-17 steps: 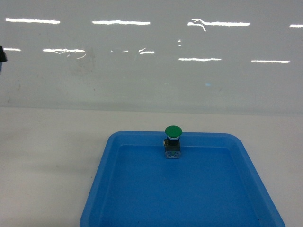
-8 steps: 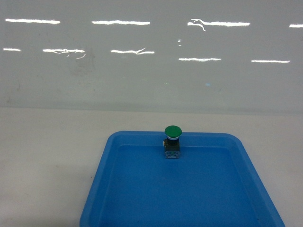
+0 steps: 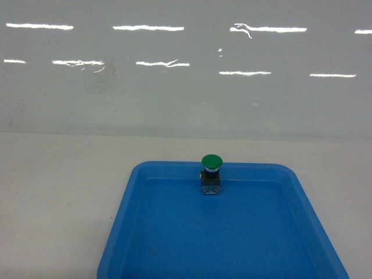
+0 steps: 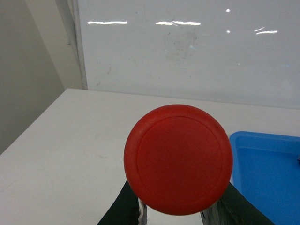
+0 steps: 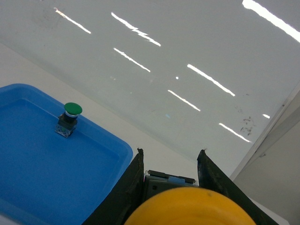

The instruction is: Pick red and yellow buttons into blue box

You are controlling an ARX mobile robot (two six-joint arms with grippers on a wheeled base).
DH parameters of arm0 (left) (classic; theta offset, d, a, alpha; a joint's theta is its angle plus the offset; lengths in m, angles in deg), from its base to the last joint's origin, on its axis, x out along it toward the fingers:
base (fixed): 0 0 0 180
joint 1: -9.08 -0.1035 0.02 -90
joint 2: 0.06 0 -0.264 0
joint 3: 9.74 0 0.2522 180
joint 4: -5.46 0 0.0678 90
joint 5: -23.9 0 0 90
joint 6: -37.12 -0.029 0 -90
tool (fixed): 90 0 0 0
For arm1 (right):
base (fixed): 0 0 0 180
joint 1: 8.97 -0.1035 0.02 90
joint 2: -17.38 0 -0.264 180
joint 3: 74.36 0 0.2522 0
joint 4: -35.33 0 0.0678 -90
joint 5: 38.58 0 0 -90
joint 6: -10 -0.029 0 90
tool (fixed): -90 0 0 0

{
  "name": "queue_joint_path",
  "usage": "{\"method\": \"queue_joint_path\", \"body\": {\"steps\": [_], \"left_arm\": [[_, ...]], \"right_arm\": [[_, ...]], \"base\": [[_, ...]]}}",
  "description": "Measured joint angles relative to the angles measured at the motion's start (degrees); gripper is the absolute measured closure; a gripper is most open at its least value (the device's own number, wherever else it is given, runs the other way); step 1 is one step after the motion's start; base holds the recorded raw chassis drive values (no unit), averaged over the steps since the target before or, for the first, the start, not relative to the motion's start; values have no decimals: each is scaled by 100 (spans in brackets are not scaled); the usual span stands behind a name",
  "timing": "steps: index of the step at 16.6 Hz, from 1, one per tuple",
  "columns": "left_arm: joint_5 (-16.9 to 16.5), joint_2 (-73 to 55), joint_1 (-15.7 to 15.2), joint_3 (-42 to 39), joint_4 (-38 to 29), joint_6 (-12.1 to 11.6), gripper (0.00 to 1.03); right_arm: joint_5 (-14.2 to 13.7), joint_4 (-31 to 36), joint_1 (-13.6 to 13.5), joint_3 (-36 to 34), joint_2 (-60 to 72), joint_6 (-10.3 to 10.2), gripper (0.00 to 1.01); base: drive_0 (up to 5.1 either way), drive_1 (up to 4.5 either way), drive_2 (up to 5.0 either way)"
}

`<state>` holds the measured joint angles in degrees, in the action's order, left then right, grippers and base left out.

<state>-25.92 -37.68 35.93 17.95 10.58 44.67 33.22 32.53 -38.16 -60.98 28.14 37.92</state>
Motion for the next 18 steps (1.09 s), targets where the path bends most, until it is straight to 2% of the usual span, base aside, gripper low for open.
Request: {"method": "queue_joint_path", "body": {"steps": [2, 10, 18], "left_arm": [[11, 31, -4, -4, -26, 2, 83], [11, 22, 7, -9, -7, 2, 83], [28, 39, 7, -13, -17, 2, 83]], "right_arm": [[0, 2, 0, 0, 2, 2, 72], [0, -15, 0, 0, 13, 2, 72], [0, 0, 0, 0, 2, 2, 72]], "base": [[0, 0, 0], [11, -404, 426], [399, -447, 83]]}}
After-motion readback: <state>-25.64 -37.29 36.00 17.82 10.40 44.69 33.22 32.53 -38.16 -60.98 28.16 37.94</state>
